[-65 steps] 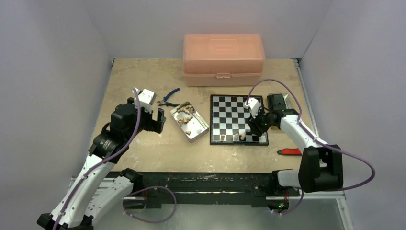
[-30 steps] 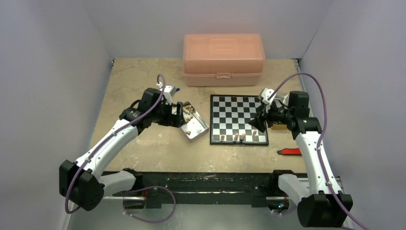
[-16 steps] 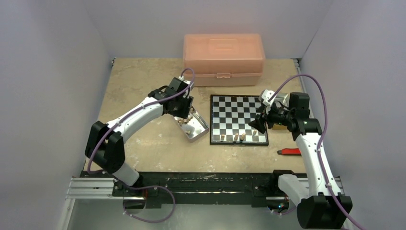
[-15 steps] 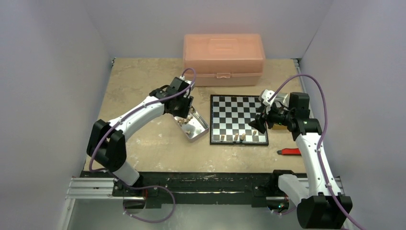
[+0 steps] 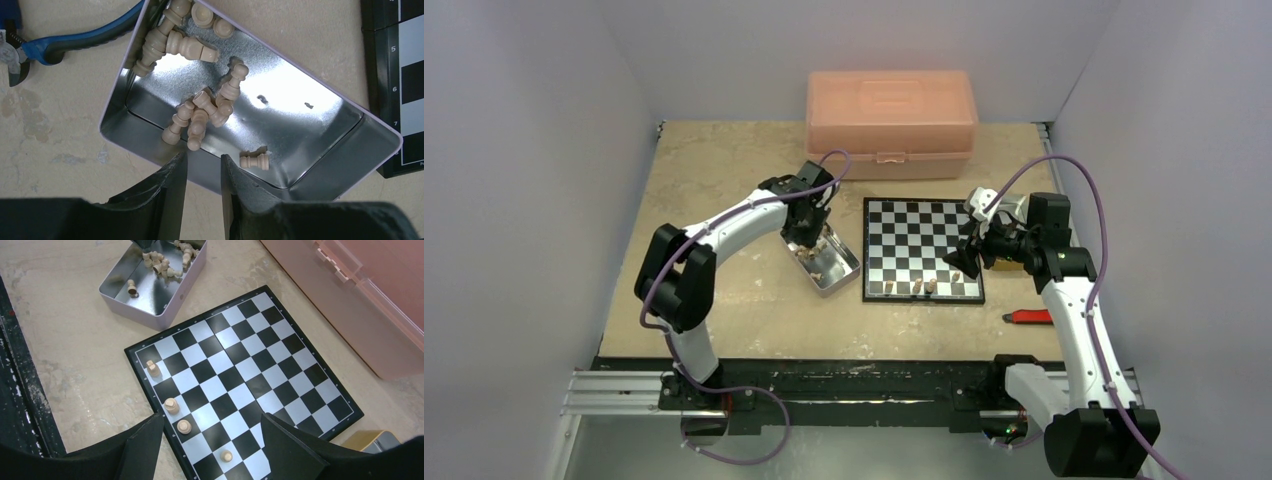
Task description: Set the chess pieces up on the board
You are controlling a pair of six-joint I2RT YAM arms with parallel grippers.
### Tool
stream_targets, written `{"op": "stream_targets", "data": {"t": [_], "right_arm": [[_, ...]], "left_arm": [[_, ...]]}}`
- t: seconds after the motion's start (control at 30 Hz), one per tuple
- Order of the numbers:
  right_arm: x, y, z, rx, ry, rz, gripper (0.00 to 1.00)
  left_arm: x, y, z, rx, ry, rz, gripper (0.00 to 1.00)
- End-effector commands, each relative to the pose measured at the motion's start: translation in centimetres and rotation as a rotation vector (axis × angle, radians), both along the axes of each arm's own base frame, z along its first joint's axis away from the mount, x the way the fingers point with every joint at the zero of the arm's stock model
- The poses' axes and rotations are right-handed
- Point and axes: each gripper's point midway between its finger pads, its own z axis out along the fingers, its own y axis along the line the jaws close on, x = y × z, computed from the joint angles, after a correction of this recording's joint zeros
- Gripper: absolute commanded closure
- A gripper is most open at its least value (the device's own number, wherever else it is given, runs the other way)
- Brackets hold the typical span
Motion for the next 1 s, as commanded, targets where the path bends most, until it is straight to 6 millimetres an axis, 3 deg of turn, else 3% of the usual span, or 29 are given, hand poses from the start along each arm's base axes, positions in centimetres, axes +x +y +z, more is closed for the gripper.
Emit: {"op": "stream_targets", "data": {"t": [0.0,0.97], "right_arm": [[-0.2,0.0,-0.1,-0.001,-0.005,0.01,0.25],[-0.2,0.0,-0.2,-0.002,-0.005,0.013,0.25]], "left_arm": [[1.0,-0.8,0.5,0.003,-0.018,-0.03,0.7],[2.4,0.0,-2.8,0.037,0.051,0.0,0.75]]}}
